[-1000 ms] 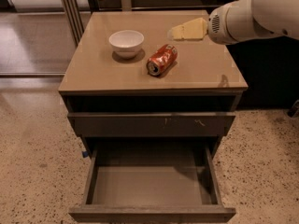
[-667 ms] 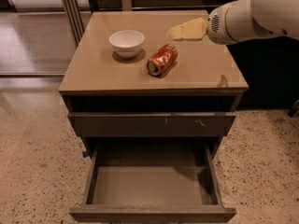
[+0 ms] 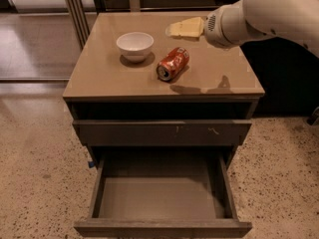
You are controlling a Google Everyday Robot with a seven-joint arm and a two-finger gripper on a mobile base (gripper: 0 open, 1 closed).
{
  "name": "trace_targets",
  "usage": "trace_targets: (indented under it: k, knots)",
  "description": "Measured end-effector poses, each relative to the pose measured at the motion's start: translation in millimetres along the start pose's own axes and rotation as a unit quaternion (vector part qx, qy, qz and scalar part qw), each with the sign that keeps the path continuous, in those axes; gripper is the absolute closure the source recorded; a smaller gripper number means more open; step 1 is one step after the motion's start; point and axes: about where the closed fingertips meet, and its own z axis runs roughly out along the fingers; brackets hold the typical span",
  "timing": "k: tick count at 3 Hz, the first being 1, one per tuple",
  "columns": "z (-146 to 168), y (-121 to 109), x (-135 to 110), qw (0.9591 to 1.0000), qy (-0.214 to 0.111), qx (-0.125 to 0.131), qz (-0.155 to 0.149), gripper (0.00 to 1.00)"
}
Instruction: Place coke can into middle drawer
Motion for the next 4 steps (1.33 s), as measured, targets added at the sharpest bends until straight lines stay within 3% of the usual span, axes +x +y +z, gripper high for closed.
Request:
trace_targets:
  k: [1,4]
  knots:
    - [-0.1,-0.1,-0.2,1.0,-0.001,0.0,0.001,0.0]
    - [52.6,22.4,1.8,0.9996,0.017,0.018,-0.014,0.0]
